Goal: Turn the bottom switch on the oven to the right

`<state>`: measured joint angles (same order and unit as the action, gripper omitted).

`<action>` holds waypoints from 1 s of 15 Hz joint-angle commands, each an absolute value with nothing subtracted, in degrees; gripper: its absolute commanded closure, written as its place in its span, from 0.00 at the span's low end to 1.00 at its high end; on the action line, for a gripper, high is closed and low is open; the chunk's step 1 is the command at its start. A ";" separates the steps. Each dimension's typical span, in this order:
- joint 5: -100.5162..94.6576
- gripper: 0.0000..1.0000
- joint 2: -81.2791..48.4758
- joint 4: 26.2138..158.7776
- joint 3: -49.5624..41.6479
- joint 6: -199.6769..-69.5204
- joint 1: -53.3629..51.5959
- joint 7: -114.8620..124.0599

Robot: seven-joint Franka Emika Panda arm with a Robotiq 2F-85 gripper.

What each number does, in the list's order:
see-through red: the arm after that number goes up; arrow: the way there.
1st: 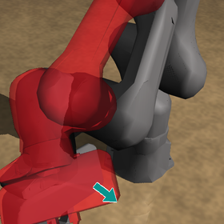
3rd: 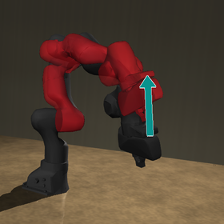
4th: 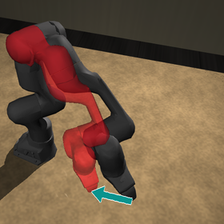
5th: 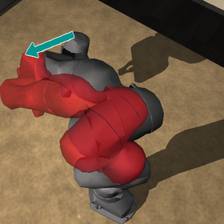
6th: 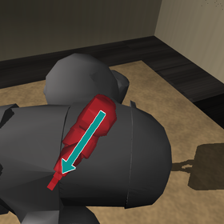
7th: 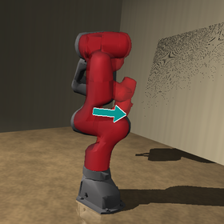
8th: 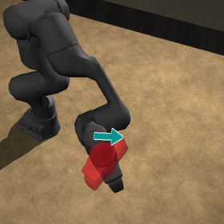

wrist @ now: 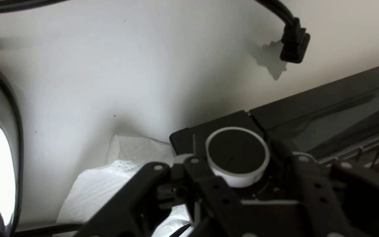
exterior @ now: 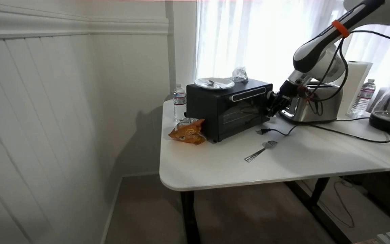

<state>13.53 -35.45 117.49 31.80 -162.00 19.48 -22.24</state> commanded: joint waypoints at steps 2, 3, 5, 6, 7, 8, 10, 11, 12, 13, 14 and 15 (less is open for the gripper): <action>21.27 0.78 -39.58 115.04 36.02 -157.00 24.33 -27.32; 22.16 0.78 -39.85 114.83 35.96 -156.54 24.58 -27.97; 22.89 0.65 -39.59 114.82 35.14 -156.55 24.09 -28.77; 23.17 0.28 -39.32 114.74 35.11 -156.24 23.93 -29.17; 22.82 0.27 -38.72 115.03 34.66 -156.68 23.35 -29.15; 22.43 0.22 -38.13 115.52 33.95 -157.26 22.54 -28.69; 21.24 0.08 -36.85 116.43 32.71 -157.71 20.87 -28.00; 20.90 0.00 -36.04 117.03 31.97 -158.32 19.92 -27.51; 20.75 0.00 -35.52 117.48 31.51 -159.02 19.18 -27.51; 20.28 0.00 -34.47 118.30 30.56 -160.31 18.04 -27.15; 19.79 0.00 -33.32 119.20 29.87 -161.06 17.13 -26.90; 19.22 0.00 -32.22 120.04 29.01 -161.97 16.05 -26.46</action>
